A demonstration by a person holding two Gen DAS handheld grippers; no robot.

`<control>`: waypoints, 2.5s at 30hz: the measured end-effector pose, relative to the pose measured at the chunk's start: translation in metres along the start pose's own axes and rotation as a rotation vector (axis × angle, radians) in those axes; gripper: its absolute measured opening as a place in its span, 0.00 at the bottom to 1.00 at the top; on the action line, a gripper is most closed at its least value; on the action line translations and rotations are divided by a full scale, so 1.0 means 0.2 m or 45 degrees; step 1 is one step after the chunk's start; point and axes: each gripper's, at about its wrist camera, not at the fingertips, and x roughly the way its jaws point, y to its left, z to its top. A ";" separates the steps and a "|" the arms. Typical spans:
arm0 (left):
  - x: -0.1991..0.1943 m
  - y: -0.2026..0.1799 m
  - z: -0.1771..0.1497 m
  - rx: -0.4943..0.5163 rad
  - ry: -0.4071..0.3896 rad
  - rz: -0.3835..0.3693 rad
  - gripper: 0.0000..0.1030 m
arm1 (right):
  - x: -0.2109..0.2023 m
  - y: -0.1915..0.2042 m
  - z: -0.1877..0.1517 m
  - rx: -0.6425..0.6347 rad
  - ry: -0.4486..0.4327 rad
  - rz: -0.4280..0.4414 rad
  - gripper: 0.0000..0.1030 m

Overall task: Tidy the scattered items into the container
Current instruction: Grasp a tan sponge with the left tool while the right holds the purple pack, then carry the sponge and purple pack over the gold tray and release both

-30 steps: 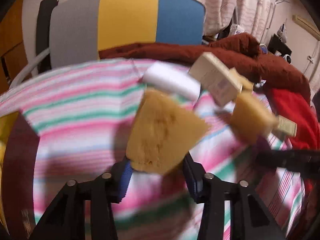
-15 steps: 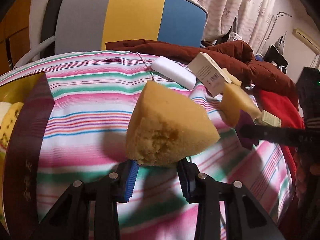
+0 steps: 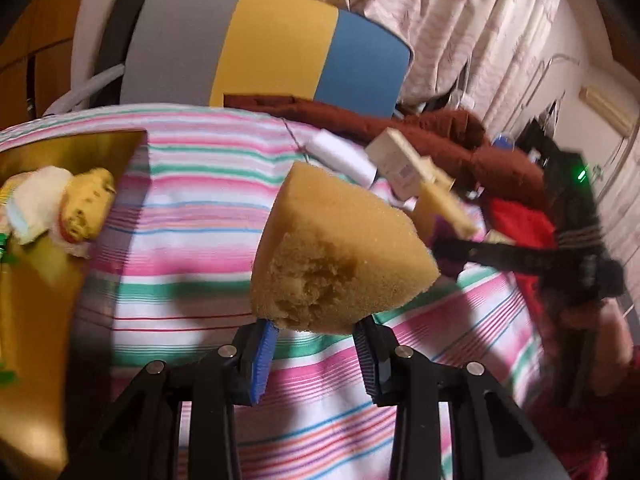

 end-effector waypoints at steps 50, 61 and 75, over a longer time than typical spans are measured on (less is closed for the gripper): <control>-0.69 1.16 -0.09 -0.507 -0.009 0.434 0.53 | 0.46 1.66 0.02 -0.363 0.046 0.258 0.65; -0.82 1.14 -0.08 -0.595 -0.166 0.566 0.54 | 0.27 1.49 -0.01 -0.269 -0.034 0.300 0.67; -0.72 0.86 0.00 -0.526 -0.148 0.365 0.60 | 0.09 1.21 -0.03 -0.200 -0.095 0.219 0.70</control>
